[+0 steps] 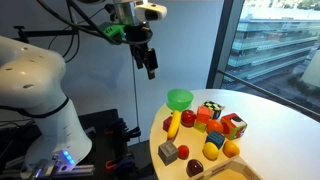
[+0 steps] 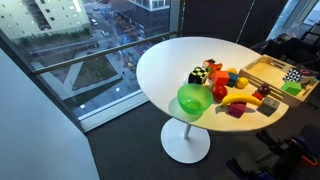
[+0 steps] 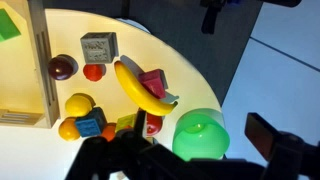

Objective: Put the banana in the wooden crate

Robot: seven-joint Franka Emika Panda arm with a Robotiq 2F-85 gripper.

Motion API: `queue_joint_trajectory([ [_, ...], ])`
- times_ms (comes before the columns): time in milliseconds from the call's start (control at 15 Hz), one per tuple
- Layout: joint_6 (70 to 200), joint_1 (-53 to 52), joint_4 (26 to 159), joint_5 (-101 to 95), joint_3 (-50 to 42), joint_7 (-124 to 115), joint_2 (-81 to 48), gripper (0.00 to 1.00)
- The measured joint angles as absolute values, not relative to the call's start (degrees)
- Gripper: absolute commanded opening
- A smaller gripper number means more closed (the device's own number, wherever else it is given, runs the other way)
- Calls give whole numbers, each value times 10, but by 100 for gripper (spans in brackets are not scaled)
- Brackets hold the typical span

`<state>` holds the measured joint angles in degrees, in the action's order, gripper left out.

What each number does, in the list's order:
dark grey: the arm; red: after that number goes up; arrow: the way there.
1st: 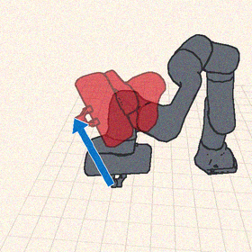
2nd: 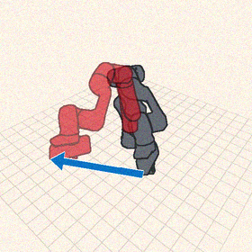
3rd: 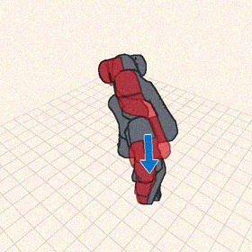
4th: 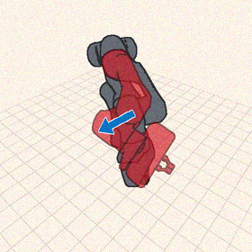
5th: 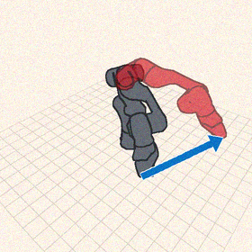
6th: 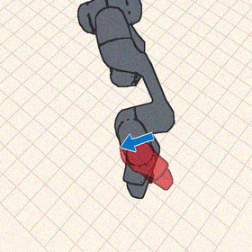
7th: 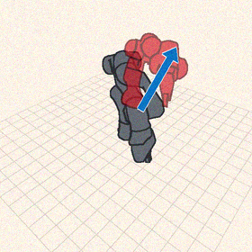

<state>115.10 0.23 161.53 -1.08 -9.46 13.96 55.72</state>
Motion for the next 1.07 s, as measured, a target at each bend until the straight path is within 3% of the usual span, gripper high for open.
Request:
queue_joint_trajectory([
  [1067, 1159, 2, 1606, -11, -92, 136, 532, 100],
])
